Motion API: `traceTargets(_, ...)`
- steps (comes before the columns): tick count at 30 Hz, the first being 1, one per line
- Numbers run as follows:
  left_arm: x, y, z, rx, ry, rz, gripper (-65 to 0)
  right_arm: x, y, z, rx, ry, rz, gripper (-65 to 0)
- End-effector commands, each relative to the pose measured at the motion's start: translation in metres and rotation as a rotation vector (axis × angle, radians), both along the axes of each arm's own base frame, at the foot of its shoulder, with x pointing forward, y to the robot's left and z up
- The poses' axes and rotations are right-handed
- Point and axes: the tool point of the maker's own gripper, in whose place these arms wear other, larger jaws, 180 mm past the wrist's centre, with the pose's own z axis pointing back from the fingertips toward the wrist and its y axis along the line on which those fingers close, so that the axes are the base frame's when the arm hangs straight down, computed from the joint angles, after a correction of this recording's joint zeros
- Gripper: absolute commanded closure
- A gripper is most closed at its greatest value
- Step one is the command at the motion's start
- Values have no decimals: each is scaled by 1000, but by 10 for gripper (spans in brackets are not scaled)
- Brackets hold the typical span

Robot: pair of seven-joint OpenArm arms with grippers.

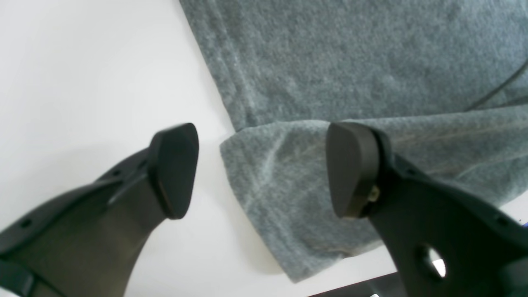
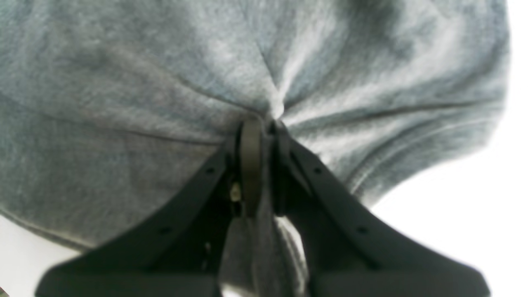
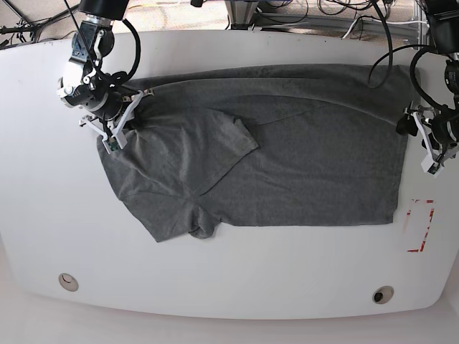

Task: Fold the T-shirt properly
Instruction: 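Pull the grasped edges apart with both grippers to smooth the shirt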

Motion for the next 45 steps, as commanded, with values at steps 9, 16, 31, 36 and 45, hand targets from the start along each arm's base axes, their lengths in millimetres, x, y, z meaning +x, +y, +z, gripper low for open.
traceTargets(9,1,-1,13,24,-35,-32,-446,9,-3,19,-24,-49,10,-70)
traceTargets(16,-1,-26,23,33,-84,-99,-446,6,1,17,-15,-45,4,-179)
traceTargets(31,-3,-28,22,37,-81,-104,-446,1,12,11,14,-32,-1,-120)
traceTargets(36,-3,-27,23,40,-80,-104,-446,2,12,12,15,-36,-1,0)
traceTargets(45,-3,-27,23,40,-80,-104,-446,7,11,26,-4,-77,5,0)
